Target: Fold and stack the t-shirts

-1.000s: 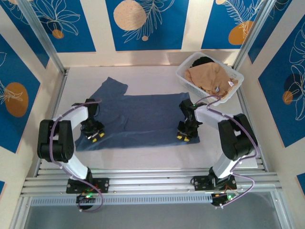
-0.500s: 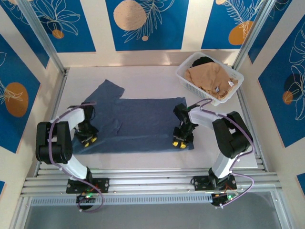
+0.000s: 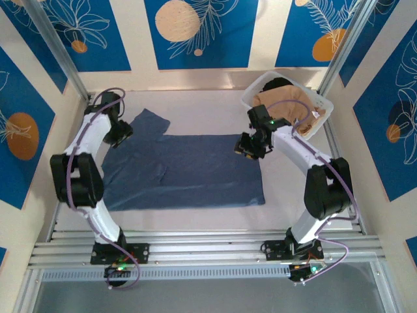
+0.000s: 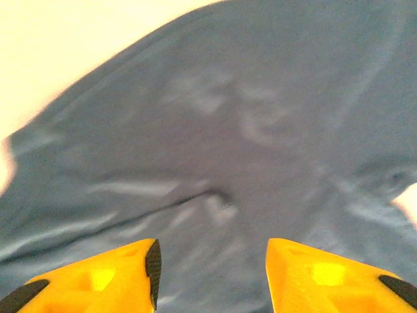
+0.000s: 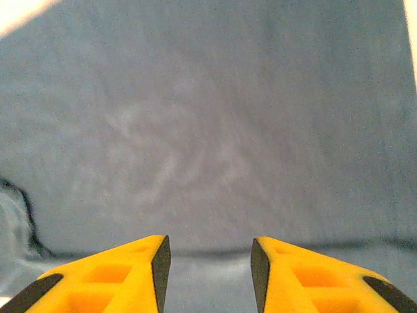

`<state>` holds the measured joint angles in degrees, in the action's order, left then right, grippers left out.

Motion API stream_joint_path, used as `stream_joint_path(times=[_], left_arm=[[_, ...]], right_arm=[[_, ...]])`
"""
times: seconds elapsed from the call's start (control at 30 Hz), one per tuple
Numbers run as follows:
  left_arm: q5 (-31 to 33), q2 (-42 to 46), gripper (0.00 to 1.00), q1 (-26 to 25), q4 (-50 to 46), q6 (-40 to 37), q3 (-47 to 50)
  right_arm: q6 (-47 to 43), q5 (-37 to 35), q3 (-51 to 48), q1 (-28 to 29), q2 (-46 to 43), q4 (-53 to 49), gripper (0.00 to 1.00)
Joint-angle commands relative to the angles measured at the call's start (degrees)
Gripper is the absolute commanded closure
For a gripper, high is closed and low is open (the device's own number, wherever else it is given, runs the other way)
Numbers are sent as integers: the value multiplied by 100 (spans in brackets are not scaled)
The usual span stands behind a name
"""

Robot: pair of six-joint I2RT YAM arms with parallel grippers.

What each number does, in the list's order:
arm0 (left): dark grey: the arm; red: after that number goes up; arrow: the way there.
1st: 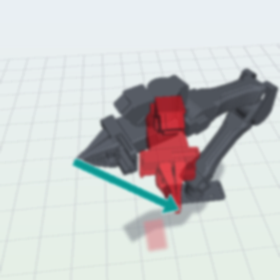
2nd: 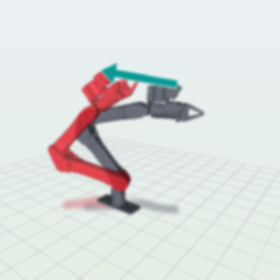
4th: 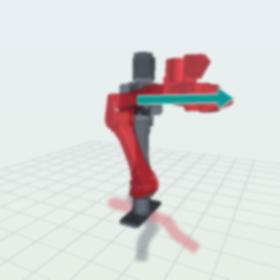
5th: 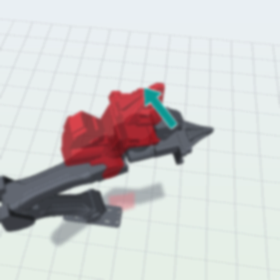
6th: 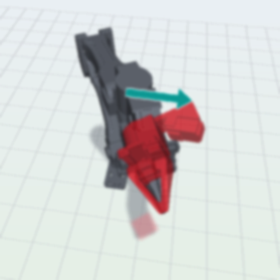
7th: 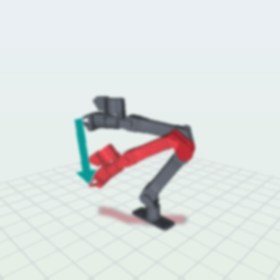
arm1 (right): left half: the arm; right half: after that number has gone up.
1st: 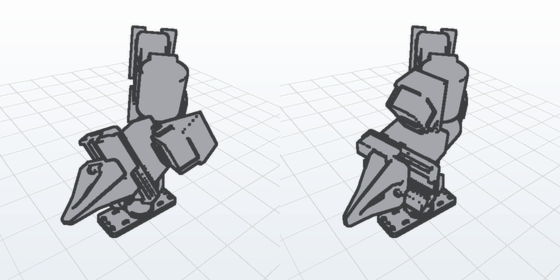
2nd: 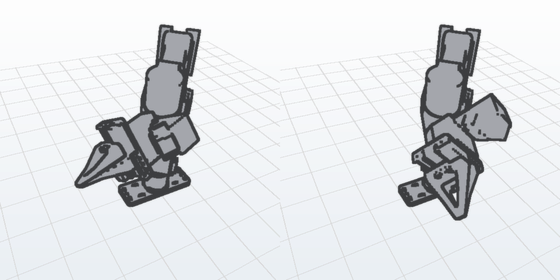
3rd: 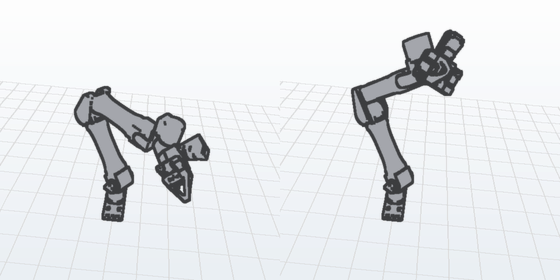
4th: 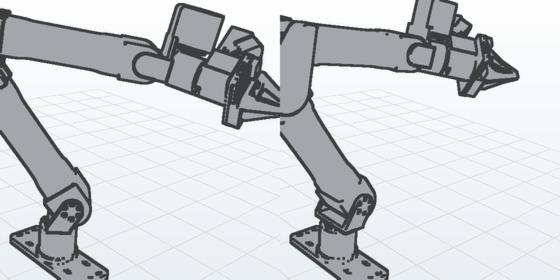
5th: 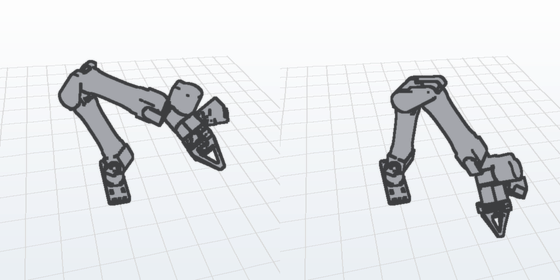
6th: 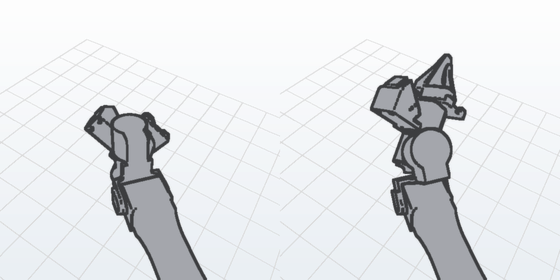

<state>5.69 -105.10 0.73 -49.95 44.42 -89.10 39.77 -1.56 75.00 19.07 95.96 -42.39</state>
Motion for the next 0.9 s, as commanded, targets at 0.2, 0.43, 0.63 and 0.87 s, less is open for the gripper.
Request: stream_joint_path(times=[0.2,0.43,0.63,0.87], left_arm=[[-492,-2129,62,-152,1262,-320,-2268],[-405,-3552,64,-161,1400,-755,-4010],[-334,-4668,53,-171,1210,-731,-5352],[-387,-5203,46,-209,1327,-595,-5801]], right_arm=[[-444,-159,1246,-410,1293,609,61],[-379,-134,1513,-444,1598,565,61],[-303,-81,1462,-448,1446,513,60],[-312,-2,1271,-472,1204,529,60]])
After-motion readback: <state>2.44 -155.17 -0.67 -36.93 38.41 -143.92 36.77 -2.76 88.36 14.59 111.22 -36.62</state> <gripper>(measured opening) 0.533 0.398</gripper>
